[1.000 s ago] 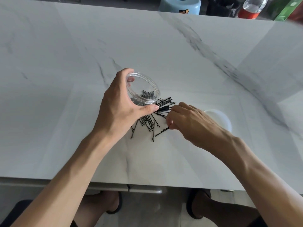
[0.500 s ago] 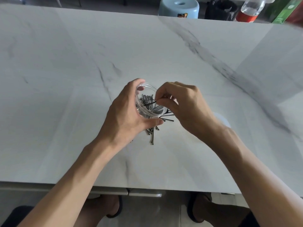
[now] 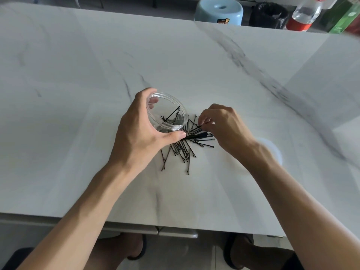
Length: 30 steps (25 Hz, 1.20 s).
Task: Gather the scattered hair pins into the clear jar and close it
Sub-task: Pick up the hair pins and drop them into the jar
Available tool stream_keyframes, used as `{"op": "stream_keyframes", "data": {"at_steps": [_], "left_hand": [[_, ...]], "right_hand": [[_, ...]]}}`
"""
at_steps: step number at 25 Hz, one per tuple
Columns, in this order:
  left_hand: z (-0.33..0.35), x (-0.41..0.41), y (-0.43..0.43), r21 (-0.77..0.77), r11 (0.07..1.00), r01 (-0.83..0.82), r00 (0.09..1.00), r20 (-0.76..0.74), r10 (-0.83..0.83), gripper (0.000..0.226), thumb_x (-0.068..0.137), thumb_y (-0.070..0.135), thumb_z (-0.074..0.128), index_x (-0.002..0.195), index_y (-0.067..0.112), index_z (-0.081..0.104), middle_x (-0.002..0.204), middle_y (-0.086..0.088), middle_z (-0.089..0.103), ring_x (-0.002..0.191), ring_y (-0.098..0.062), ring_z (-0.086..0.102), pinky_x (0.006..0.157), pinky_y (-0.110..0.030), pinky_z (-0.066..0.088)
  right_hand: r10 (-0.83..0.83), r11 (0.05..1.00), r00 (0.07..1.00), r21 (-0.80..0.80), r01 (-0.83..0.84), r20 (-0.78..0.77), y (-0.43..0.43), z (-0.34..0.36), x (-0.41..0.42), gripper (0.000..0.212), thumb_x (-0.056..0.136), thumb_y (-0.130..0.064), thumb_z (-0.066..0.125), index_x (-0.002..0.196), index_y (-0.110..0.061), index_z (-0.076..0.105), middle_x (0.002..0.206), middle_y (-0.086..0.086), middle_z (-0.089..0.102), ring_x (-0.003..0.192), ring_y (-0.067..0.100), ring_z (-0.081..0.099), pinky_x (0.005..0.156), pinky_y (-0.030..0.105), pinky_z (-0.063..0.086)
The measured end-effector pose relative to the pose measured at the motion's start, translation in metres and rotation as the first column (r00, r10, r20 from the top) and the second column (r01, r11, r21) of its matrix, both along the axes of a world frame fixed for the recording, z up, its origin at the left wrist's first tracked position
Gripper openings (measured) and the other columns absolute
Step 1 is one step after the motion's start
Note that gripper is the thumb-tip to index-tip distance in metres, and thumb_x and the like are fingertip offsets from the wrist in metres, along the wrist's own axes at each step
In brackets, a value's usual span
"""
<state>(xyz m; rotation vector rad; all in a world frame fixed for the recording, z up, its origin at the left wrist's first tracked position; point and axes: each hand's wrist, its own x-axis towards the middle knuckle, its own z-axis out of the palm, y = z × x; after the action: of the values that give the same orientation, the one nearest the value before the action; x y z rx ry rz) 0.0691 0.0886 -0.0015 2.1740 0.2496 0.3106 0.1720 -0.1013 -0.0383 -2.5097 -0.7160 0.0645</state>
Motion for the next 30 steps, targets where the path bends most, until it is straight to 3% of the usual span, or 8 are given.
{"op": "stream_keyframes", "data": {"at_steps": [3,7,11,17,24,27,30], "left_hand": [[0.0,0.0,0.003,-0.001,1.0,0.005,1.0,-0.012,-0.005,0.094,0.055,0.041,0.09,0.135,0.03,0.041,0.129,0.012,0.056,0.121,-0.002,0.051,0.094,-0.007,0.034],[-0.001,-0.001,0.005,-0.004,1.0,0.011,1.0,-0.015,-0.012,0.093,0.056,0.04,0.09,0.134,0.03,0.04,0.13,0.011,0.055,0.121,-0.002,0.05,0.092,-0.006,0.033],[0.0,-0.002,0.005,-0.001,1.0,0.016,1.0,-0.01,-0.016,0.093,0.056,0.041,0.09,0.134,0.03,0.04,0.129,0.011,0.055,0.12,-0.003,0.051,0.093,-0.01,0.034],[-0.001,-0.001,0.003,0.004,1.0,0.018,1.0,-0.008,-0.018,0.093,0.056,0.042,0.089,0.134,0.029,0.04,0.128,0.012,0.055,0.12,-0.004,0.051,0.095,-0.014,0.036],[-0.003,0.001,0.0,0.006,0.999,0.034,0.999,-0.015,-0.034,0.094,0.056,0.042,0.089,0.135,0.029,0.04,0.128,0.011,0.055,0.12,-0.003,0.05,0.091,-0.005,0.032],[-0.003,0.001,0.0,0.003,0.999,0.035,0.999,-0.014,-0.035,0.094,0.056,0.043,0.089,0.134,0.03,0.04,0.128,0.011,0.055,0.12,-0.003,0.05,0.092,-0.007,0.034],[-0.004,0.001,0.0,0.001,0.999,0.033,0.999,-0.008,-0.033,0.095,0.055,0.042,0.09,0.135,0.03,0.04,0.128,0.011,0.055,0.121,-0.005,0.051,0.097,-0.017,0.037]], "right_hand": [[0.014,0.997,0.998,-0.077,-0.01,0.06,0.001,-0.002,0.002,0.01,0.083,-0.006,0.07,0.082,-0.016,0.07,0.086,-0.001,0.062,0.078,0.022,0.061,0.064,0.038,0.053],[0.101,0.971,0.979,-0.231,-0.058,0.179,-0.002,-0.006,-0.002,0.012,0.087,-0.002,0.064,0.092,-0.014,0.064,0.091,0.004,0.061,0.088,0.026,0.056,0.07,0.028,0.036],[0.111,0.955,0.973,-0.293,-0.049,0.201,-0.006,-0.004,-0.004,0.027,0.079,0.009,0.057,0.094,-0.013,0.06,0.088,0.004,0.062,0.086,0.027,0.056,0.074,0.032,0.04],[0.15,0.962,0.982,-0.245,-0.117,0.119,-0.012,-0.001,-0.002,0.007,0.092,-0.009,0.061,0.097,-0.012,0.066,0.09,0.005,0.067,0.089,0.029,0.057,0.077,0.032,0.039],[0.164,0.887,0.971,-0.457,-0.069,0.172,-0.009,-0.001,-0.009,0.021,0.087,0.0,0.049,0.102,-0.009,0.06,0.1,0.01,0.057,0.094,0.029,0.05,0.08,0.034,0.041],[0.111,0.921,0.977,-0.388,-0.033,0.18,-0.01,0.004,-0.011,0.02,0.086,0.005,0.042,0.098,-0.005,0.055,0.093,0.011,0.059,0.089,0.032,0.054,0.076,0.036,0.043],[0.009,0.986,0.99,-0.168,0.015,0.143,-0.014,0.01,-0.007,0.03,0.077,0.013,0.038,0.097,-0.006,0.051,0.082,0.008,0.061,0.072,0.025,0.054,0.058,0.036,0.044]]}}
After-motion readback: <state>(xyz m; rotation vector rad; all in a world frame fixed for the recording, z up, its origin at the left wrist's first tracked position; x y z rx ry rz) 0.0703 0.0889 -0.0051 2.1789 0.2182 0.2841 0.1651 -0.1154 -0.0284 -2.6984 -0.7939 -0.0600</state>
